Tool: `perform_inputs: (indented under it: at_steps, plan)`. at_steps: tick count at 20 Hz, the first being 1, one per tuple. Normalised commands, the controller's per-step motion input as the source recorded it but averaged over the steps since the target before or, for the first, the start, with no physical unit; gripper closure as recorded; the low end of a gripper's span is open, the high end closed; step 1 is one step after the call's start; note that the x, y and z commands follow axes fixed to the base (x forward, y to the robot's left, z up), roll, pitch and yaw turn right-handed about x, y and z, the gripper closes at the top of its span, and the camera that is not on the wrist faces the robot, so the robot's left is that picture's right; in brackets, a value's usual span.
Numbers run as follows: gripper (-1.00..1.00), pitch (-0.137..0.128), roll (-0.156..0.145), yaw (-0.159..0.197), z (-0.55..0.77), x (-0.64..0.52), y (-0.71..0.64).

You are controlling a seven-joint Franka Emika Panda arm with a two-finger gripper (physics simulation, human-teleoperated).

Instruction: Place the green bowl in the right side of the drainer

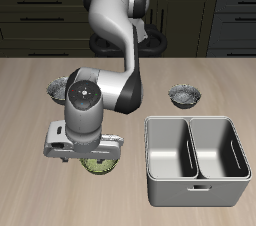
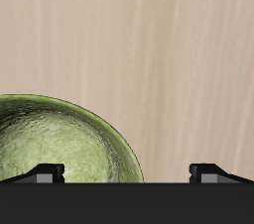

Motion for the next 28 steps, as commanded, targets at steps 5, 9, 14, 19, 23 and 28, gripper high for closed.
perform_inputs:
  at_steps: [5, 9, 14, 19, 23, 28]
  plan:
    - [1.00, 0.026, -0.002, 0.026, -0.34, -0.03, 0.06]
    - [1.00, -0.002, 0.018, 0.008, 0.00, -0.04, 0.04]
    - [1.00, -0.022, 0.002, 0.000, 0.18, -0.06, 0.02]
    - [1.00, -0.031, -0.012, 0.004, 0.28, -0.03, -0.01]
    - [1.00, -0.053, -0.015, -0.007, 0.44, -0.08, -0.02]
    - [1.00, -0.080, -0.032, -0.014, 0.65, -0.15, -0.03]
